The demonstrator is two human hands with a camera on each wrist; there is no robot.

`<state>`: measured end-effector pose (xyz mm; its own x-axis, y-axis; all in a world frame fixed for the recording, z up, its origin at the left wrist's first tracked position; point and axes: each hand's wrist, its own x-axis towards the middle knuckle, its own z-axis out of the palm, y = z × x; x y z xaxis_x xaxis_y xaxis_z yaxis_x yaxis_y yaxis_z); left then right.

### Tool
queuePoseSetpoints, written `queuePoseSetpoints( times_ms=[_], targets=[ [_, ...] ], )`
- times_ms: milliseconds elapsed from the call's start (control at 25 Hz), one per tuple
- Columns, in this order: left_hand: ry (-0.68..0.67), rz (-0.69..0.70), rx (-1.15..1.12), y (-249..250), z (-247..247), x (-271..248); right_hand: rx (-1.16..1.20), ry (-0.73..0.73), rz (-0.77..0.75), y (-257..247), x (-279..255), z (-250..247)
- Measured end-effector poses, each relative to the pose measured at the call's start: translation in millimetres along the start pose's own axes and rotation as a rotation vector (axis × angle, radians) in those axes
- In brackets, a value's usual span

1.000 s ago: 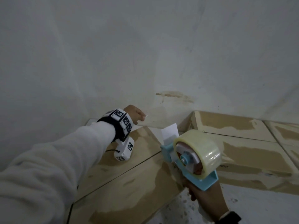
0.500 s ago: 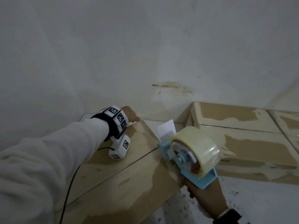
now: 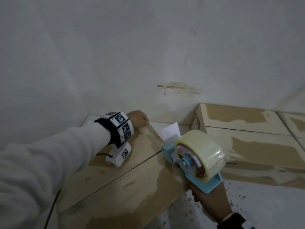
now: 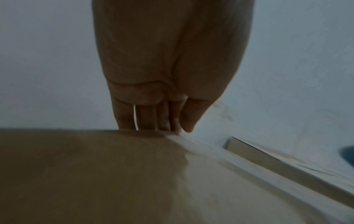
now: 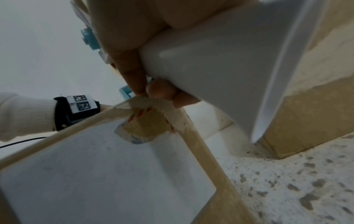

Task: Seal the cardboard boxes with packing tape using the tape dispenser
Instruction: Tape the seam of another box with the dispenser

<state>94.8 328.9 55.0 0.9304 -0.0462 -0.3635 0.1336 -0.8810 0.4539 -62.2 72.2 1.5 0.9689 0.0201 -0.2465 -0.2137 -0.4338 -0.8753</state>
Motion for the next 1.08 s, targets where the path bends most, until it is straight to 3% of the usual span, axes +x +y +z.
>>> queuePoseSetpoints(
  times_ms=[120, 400, 600, 760, 1080],
  targets=[
    [-0.095, 0.025, 0.099, 2, 14, -24, -0.034, 0.012, 0.009, 13, 10, 7],
    [-0.052, 0.126, 0.539, 13, 58, -58, 0.020, 0.076, -0.032, 6, 3, 3],
    [0.005, 0.079, 0.541, 9, 72, -58, 0.086, 0.045, -0.104, -15, -9, -5],
    [0.059, 0.101, 0.537, 6, 74, -58, 0.122, -0.006, -0.064, -17, -22, -20],
    [-0.066, -0.006, 0.518, 17, 66, -58, 0.210, -0.002, 0.122, 17, -74, -62]
  ],
)
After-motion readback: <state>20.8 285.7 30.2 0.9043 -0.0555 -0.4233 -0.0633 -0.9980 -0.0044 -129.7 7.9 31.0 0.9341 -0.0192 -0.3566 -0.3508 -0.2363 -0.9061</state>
